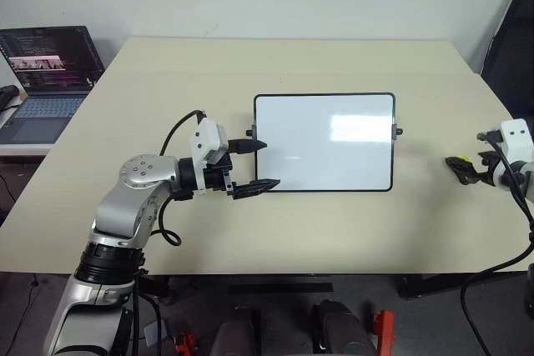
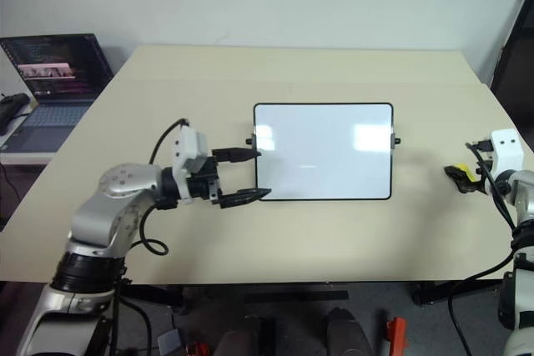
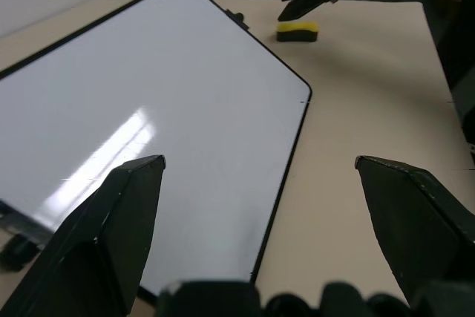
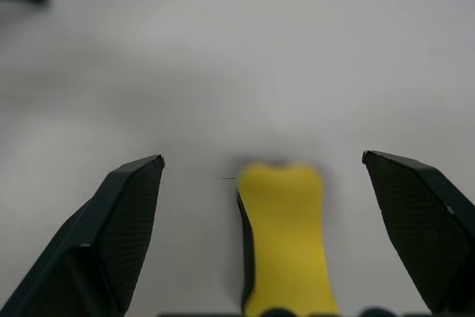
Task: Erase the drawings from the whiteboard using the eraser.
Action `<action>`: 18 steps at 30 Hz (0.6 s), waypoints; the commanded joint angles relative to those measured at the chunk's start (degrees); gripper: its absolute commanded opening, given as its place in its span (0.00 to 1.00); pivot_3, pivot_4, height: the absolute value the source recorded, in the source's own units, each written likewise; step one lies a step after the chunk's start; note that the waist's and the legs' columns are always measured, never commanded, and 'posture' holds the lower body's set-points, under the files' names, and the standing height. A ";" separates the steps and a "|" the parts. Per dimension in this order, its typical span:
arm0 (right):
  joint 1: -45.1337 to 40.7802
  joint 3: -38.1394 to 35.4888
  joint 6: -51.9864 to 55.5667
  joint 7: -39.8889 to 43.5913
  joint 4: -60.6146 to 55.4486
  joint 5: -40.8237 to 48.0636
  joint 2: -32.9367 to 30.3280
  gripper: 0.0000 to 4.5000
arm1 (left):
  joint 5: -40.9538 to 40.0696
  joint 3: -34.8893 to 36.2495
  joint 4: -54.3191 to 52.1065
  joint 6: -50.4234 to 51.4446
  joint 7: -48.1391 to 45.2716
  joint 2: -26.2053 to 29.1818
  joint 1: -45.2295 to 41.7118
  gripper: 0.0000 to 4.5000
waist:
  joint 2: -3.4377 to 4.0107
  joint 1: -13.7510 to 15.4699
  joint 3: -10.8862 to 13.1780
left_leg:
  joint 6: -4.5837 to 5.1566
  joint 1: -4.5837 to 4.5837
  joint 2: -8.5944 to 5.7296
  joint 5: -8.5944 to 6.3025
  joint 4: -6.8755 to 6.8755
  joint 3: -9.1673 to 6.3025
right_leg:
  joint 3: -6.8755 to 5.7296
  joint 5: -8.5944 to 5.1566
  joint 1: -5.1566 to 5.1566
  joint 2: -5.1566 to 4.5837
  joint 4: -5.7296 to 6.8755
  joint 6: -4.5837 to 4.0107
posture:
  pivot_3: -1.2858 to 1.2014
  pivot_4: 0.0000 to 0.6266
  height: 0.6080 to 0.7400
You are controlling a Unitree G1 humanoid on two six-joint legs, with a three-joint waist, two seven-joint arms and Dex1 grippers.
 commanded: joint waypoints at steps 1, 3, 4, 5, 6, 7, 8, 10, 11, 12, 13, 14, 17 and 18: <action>2.13 -4.18 -3.81 -4.16 -10.67 3.43 4.37 1.00 | 0.42 7.35 3.78 -3.98 7.50 -1.41 -1.31 1.00 | 0.00 -0.04 0.00 | 0.00 0.01 0.01 0.00 0.00 -0.01 | 0.00 0.00 0.02 0.01 0.00 0.00 | 0.52 0.24 1.00; 3.85 -4.57 -5.49 -6.86 -13.29 3.28 7.64 1.00 | 1.93 9.99 7.87 -6.55 12.46 -2.86 -2.29 1.00 | -0.02 -0.04 -0.01 | 0.00 0.07 0.03 0.00 0.03 -0.04 | -0.03 0.00 0.07 0.02 0.03 0.00 | 0.52 0.24 1.00; 4.55 -5.01 -6.52 -8.23 -14.04 3.49 9.60 1.00 | 3.65 10.97 10.66 -8.22 16.31 -3.85 -3.00 1.00 | -0.02 0.11 -0.01 | 0.00 0.07 0.03 0.00 0.03 -0.06 | -0.05 0.00 0.08 0.03 0.03 0.01 | 0.52 0.24 1.00; 4.95 -5.33 -7.44 -9.59 -14.35 3.54 11.18 1.00 | 5.50 11.52 13.38 -10.01 19.80 -4.65 -3.70 1.00 | -0.02 0.27 -0.02 | 0.00 0.08 0.02 0.00 0.03 -0.08 | -0.06 0.01 0.10 0.02 0.03 0.01 | 0.52 0.24 1.00; 5.31 -5.70 -8.71 -10.93 -14.46 3.66 12.81 1.00 | 7.86 11.67 16.18 -12.19 23.48 -5.53 -4.33 1.00 | -0.02 0.39 -0.01 | 0.00 0.09 0.01 0.00 0.05 -0.09 | -0.06 0.01 0.12 0.01 0.03 0.01 | 0.52 0.24 1.00; 5.40 -6.20 -9.38 -12.09 -14.46 4.05 14.17 1.00 | 9.68 11.61 18.38 -13.76 26.36 -6.29 -4.84 1.00 | -0.02 0.53 -0.01 | 0.00 0.06 -0.01 0.00 0.06 -0.08 | -0.06 0.02 0.11 0.00 0.03 0.02 | 0.52 0.24 1.00; 5.51 -6.45 -10.36 -12.91 -13.86 4.20 15.19 1.00 | 11.33 11.49 20.15 -15.26 29.58 -7.47 -5.19 1.00 | -0.01 0.73 -0.01 | 0.00 0.06 -0.03 0.00 0.06 -0.07 | -0.05 0.03 0.11 -0.04 0.02 0.03 | 0.52 0.24 1.00; 5.96 -6.51 -12.48 -14.10 -12.68 4.03 16.52 1.00 | 13.72 11.30 23.05 -17.88 34.65 -9.96 -5.60 1.00 | -0.01 1.17 -0.01 | -0.01 -0.04 -0.12 0.00 0.06 -0.05 | -0.05 0.07 0.03 -0.17 0.01 0.09 | 0.52 0.24 1.00; 6.11 -6.60 -13.38 -14.59 -11.94 4.08 16.98 1.00 | 14.69 11.24 24.35 -18.94 36.98 -11.24 -5.78 1.00 | -0.02 1.28 -0.01 | -0.01 -0.06 -0.15 0.00 0.06 -0.03 | -0.05 0.10 0.02 -0.22 0.00 0.14 | 0.52 0.24 1.00; 6.19 -6.65 -13.95 -14.91 -11.47 4.19 17.24 1.00 | 15.31 11.21 25.26 -19.69 38.36 -12.04 -5.94 1.00 | -0.02 1.46 -0.01 | -0.01 -0.07 -0.18 0.00 0.06 -0.02 | -0.05 0.12 0.02 -0.26 0.00 0.16 | 0.52 0.24 1.00; 6.23 -6.69 -14.67 -15.28 -10.79 4.24 17.48 1.00 | 16.22 10.89 26.39 -20.64 40.01 -13.05 -6.06 1.00 | -0.02 1.58 -0.01 | -0.01 -0.09 -0.20 0.00 0.05 -0.03 | -0.07 0.13 0.02 -0.29 -0.03 0.18 | 0.52 0.24 1.00; 6.31 -6.69 -15.37 -15.50 -10.15 4.35 17.82 1.00 | 17.03 10.40 27.45 -21.66 41.26 -14.11 -6.10 1.00 | -0.02 1.68 -0.02 | -0.01 -0.09 -0.21 0.00 0.05 -0.03 | -0.08 0.13 0.02 -0.30 -0.04 0.19 | 0.52 0.24 1.00; 6.49 -6.67 -17.49 -16.03 -8.16 4.33 18.58 1.00 | 19.17 9.89 30.98 -24.60 45.62 -16.97 -6.41 1.00 | -0.02 1.67 -0.02 | -0.01 -0.08 -0.24 0.00 0.05 -0.03 | -0.08 0.15 0.03 -0.32 -0.02 0.20 | 0.52 0.24 1.00; 6.49 -6.75 -18.06 -16.39 -7.54 4.20 18.66 1.00 | 19.60 10.05 32.55 -25.30 47.16 -17.82 -6.67 1.00 | -0.02 1.58 -0.02 | -0.01 -0.06 -0.24 0.00 0.05 -0.02 | -0.07 0.15 0.03 -0.32 -0.01 0.20 | 0.52 0.24 1.00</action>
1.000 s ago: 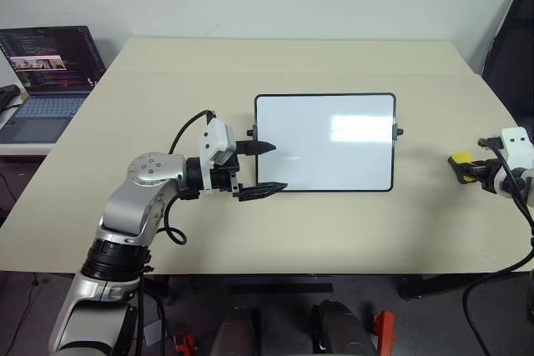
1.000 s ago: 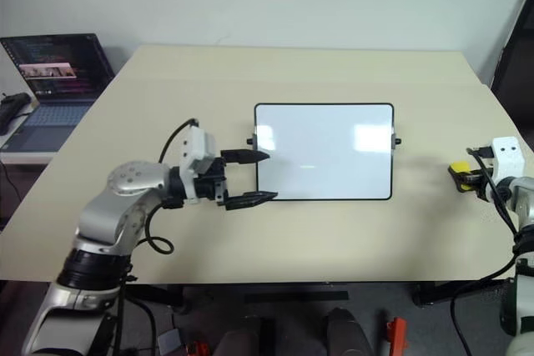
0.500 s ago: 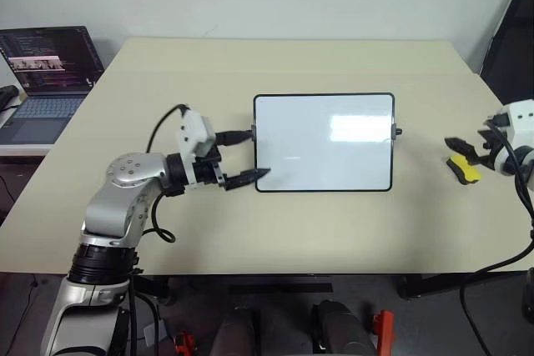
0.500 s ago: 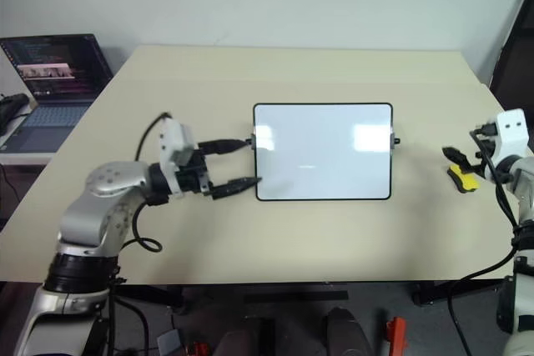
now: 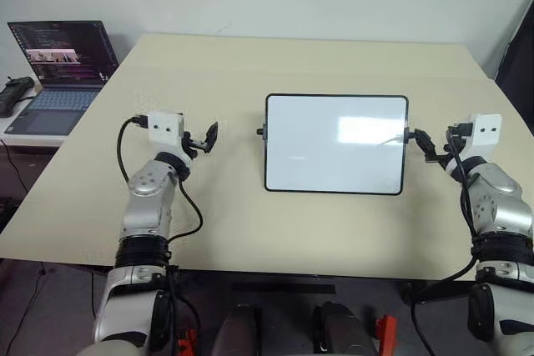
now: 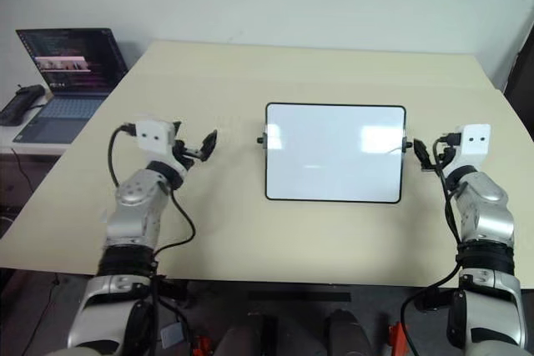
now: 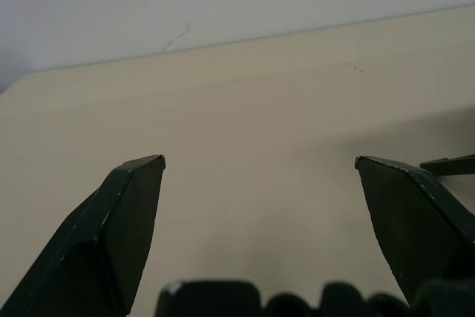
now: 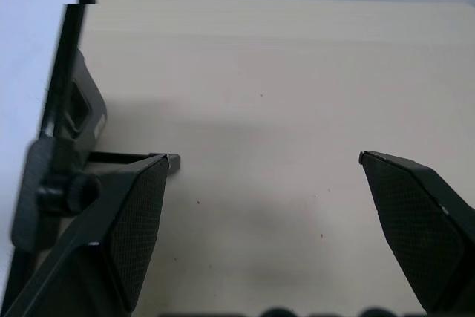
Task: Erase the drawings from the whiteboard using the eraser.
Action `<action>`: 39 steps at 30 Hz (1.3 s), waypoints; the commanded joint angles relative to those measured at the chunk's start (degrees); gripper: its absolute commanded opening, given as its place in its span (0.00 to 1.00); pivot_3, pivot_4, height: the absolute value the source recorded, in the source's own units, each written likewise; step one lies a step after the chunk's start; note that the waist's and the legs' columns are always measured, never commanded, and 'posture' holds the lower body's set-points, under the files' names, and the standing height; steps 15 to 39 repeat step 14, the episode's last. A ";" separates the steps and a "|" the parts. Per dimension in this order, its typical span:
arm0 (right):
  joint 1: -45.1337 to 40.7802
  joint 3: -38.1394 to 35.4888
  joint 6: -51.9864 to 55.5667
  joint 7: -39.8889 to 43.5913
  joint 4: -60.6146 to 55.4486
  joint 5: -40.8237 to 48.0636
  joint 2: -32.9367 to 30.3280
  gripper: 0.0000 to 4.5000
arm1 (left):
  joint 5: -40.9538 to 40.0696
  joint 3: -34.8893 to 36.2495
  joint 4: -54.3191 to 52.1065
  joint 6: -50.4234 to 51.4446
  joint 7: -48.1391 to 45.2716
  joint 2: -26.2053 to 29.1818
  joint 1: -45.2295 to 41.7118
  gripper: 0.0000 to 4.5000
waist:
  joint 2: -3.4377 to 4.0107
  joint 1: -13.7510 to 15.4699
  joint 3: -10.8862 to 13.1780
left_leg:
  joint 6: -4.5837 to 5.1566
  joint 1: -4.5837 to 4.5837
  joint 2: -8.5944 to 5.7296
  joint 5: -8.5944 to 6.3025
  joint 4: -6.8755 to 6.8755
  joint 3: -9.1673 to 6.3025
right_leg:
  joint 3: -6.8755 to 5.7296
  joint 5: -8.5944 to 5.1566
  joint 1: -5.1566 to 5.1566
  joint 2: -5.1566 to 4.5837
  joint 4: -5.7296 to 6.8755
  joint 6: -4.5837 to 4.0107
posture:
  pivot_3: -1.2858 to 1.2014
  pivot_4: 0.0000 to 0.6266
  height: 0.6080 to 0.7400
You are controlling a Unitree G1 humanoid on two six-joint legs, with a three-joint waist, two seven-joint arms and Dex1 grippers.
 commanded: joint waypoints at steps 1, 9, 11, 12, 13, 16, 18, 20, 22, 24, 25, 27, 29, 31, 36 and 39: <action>0.20 -1.22 -3.40 -1.63 0.48 0.15 0.41 1.00 | 2.09 -0.01 3.89 -4.29 4.92 -1.76 -2.09 1.00 | 0.00 -0.16 0.00 | 0.00 0.01 0.00 0.00 0.00 0.00 | 0.00 0.01 0.00 0.00 0.02 0.00 | 0.52 0.24 1.00; 0.60 -0.29 -3.38 -3.53 0.09 0.40 2.39 1.00 | 1.82 -0.53 12.78 -9.13 3.42 -2.02 -5.12 1.00 | 0.00 -0.70 0.00 | 0.00 0.04 0.02 0.00 -0.01 0.01 | 0.01 0.01 0.00 0.04 0.05 0.00 | 0.52 0.24 1.00; 1.31 -0.37 -3.43 -3.20 0.40 0.41 2.44 1.00 | 1.85 -0.89 12.50 -9.75 3.31 -2.67 -4.41 1.00 | 0.00 -0.58 0.00 | 0.00 0.03 0.01 0.00 -0.01 0.01 | 0.01 0.01 0.00 0.04 0.05 0.00 | 0.52 0.24 1.00; 1.72 -0.38 -3.15 -3.32 -0.03 0.43 2.61 1.00 | 1.83 -0.96 12.17 -9.84 3.19 -2.71 -4.00 1.00 | 0.00 -0.50 0.00 | 0.00 0.02 0.01 0.00 -0.01 0.01 | 0.01 0.01 0.00 0.04 0.04 0.01 | 0.52 0.24 1.00; 1.81 -0.08 -2.76 -3.30 -0.32 0.23 2.63 1.00 | 1.78 -1.18 11.84 -9.71 2.78 -2.74 -3.91 1.00 | 0.00 -0.46 0.00 | 0.00 0.02 0.01 0.00 -0.01 0.01 | 0.01 0.01 0.00 0.04 0.03 0.01 | 0.52 0.24 1.00; 1.64 0.24 -2.55 -3.26 -0.27 0.03 2.67 1.00 | 1.85 -1.40 11.87 -9.64 2.48 -2.73 -4.14 1.00 | 0.00 -0.46 0.00 | 0.00 0.02 0.01 0.00 -0.01 0.01 | 0.01 0.01 0.00 0.03 0.03 0.01 | 0.52 0.24 1.00; 1.64 0.24 -2.55 -3.26 -0.27 0.03 2.67 1.00 | 1.85 -1.40 11.87 -9.64 2.48 -2.73 -4.14 1.00 | 0.00 -0.46 0.00 | 0.00 0.02 0.01 0.00 -0.01 0.01 | 0.01 0.01 0.00 0.03 0.03 0.01 | 0.52 0.24 1.00; 1.64 0.24 -2.55 -3.26 -0.27 0.03 2.67 1.00 | 1.85 -1.40 11.87 -9.64 2.48 -2.73 -4.14 1.00 | 0.00 -0.46 0.00 | 0.00 0.02 0.01 0.00 -0.01 0.01 | 0.01 0.01 0.00 0.03 0.03 0.01 | 0.52 0.24 1.00; 1.64 0.24 -2.55 -3.26 -0.27 0.03 2.67 1.00 | 1.85 -1.40 11.87 -9.64 2.48 -2.73 -4.14 1.00 | 0.00 -0.46 0.00 | 0.00 0.02 0.01 0.00 -0.01 0.01 | 0.01 0.01 0.00 0.03 0.03 0.01 | 0.52 0.24 1.00; 1.64 0.24 -2.55 -3.26 -0.27 0.03 2.67 1.00 | 1.85 -1.40 11.87 -9.64 2.48 -2.73 -4.14 1.00 | 0.00 -0.46 0.00 | 0.00 0.02 0.01 0.00 -0.01 0.01 | 0.01 0.01 0.00 0.03 0.03 0.01 | 0.52 0.24 1.00; 1.64 0.24 -2.55 -3.26 -0.27 0.03 2.67 1.00 | 1.85 -1.40 11.87 -9.64 2.48 -2.73 -4.14 1.00 | 0.00 -0.46 0.00 | 0.00 0.02 0.01 0.00 -0.01 0.01 | 0.01 0.01 0.00 0.03 0.03 0.01 | 0.52 0.24 1.00; 1.64 0.24 -2.55 -3.26 -0.27 0.03 2.67 1.00 | 1.85 -1.40 11.87 -9.64 2.48 -2.73 -4.14 1.00 | 0.00 -0.46 0.00 | 0.00 0.02 0.01 0.00 -0.01 0.01 | 0.01 0.01 0.00 0.03 0.03 0.01 | 0.52 0.24 1.00; 1.64 0.24 -2.55 -3.26 -0.27 0.03 2.67 1.00 | 1.85 -1.40 11.87 -9.64 2.48 -2.73 -4.14 1.00 | 0.00 -0.46 0.00 | 0.00 0.02 0.01 0.00 -0.01 0.01 | 0.01 0.01 0.00 0.03 0.03 0.01 | 0.52 0.24 1.00; 1.64 0.24 -2.55 -3.26 -0.27 0.03 2.67 1.00 | 1.85 -1.40 11.87 -9.64 2.48 -2.73 -4.14 1.00 | 0.00 -0.46 0.00 | 0.00 0.02 0.01 0.00 -0.01 0.01 | 0.01 0.01 0.00 0.03 0.03 0.01 | 0.52 0.24 1.00; 1.64 0.24 -2.55 -3.26 -0.27 0.03 2.67 1.00 | 1.85 -1.40 11.87 -9.64 2.48 -2.73 -4.14 1.00 | 0.00 -0.46 0.00 | 0.00 0.02 0.01 0.00 -0.01 0.01 | 0.01 0.01 0.00 0.03 0.03 0.01 | 0.52 0.24 1.00; 1.64 0.24 -2.55 -3.26 -0.27 0.03 2.67 1.00 | 1.85 -1.40 11.87 -9.64 2.48 -2.73 -4.14 1.00 | 0.00 -0.46 0.00 | 0.00 0.02 0.01 0.00 -0.01 0.01 | 0.01 0.01 0.00 0.03 0.03 0.01 | 0.52 0.24 1.00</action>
